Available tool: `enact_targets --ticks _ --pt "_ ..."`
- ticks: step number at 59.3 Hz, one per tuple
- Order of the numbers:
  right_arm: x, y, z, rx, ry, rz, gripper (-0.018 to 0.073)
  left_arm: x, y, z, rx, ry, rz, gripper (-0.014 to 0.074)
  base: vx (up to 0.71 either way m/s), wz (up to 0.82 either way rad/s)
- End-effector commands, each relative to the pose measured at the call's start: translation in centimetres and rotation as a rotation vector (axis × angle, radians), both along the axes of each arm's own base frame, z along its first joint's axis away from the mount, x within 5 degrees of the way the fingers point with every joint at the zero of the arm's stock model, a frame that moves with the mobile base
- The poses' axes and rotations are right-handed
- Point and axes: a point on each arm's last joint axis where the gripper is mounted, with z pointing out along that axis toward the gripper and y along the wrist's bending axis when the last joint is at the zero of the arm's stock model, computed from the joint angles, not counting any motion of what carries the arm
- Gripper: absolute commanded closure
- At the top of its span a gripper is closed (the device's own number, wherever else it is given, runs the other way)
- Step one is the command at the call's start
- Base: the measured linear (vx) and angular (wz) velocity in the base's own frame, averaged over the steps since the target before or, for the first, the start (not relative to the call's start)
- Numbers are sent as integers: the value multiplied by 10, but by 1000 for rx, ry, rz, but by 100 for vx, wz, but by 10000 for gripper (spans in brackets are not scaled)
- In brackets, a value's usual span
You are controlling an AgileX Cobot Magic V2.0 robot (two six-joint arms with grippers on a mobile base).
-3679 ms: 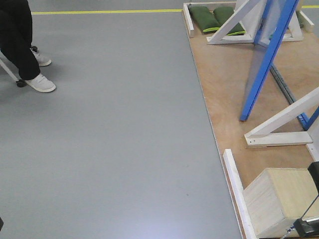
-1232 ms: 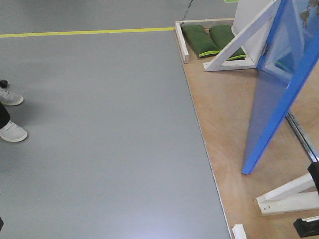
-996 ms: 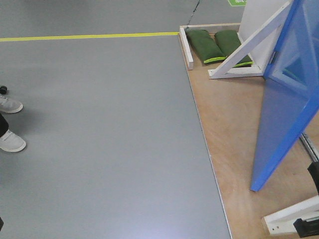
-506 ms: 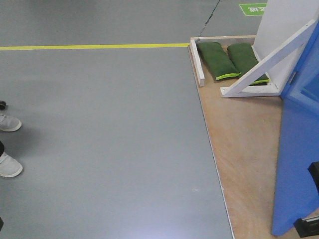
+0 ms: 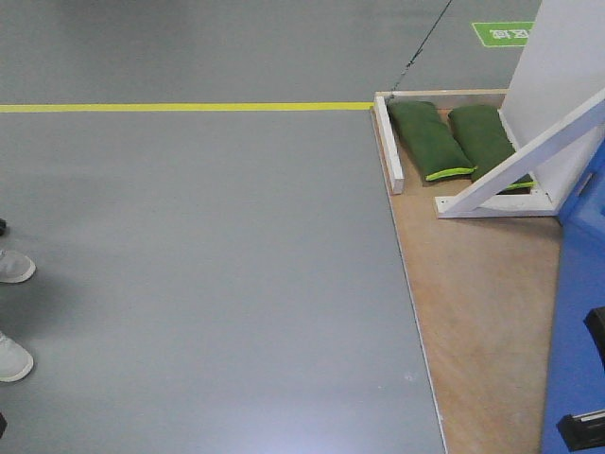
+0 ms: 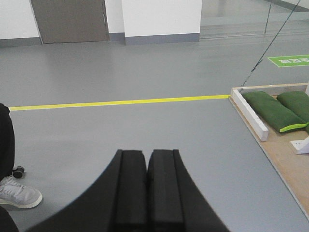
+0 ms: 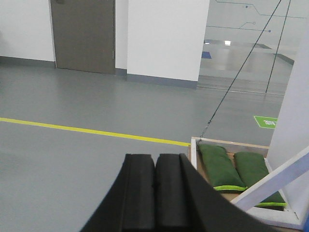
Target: Move to blue door and open it
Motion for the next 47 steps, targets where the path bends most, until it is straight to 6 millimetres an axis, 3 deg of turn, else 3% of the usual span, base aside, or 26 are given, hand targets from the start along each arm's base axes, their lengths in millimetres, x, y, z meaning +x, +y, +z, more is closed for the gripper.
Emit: enact_targets --ticks 1,47 --pt "-1 0 8 3 -97 4 547 -1 -1 17 -9 -123 -11 524 23 2" --pt "-1 0 8 3 -97 4 547 -1 -1 17 -9 -123 -11 524 9 1"
